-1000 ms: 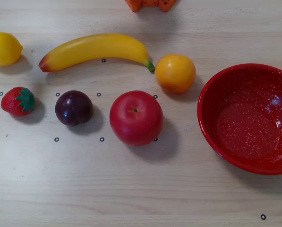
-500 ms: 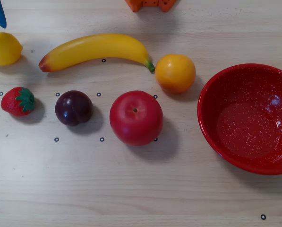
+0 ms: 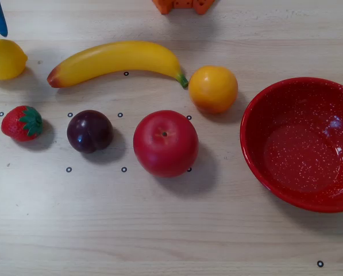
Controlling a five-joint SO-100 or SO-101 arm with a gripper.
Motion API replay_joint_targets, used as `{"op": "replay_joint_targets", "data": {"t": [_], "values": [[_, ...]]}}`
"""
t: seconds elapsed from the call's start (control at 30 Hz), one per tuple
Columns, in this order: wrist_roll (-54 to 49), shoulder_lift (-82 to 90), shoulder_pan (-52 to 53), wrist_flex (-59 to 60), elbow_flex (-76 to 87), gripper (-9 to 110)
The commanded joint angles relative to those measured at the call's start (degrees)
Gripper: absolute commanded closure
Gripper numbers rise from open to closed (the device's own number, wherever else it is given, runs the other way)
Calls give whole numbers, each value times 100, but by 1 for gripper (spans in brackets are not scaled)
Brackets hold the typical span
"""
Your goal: Put the lemon in the red bowl.
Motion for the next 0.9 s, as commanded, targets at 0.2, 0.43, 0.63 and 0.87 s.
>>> {"op": "replay_joint_targets", "data": {"t": [0.2,0.43,0.63,0.87], "values": [[53,44,18,510,-923,37],[123,-176,53,510,-1178,37],[149,-281,88,510,-1274,37],[141,-457,158,510,-1406,38]]}}
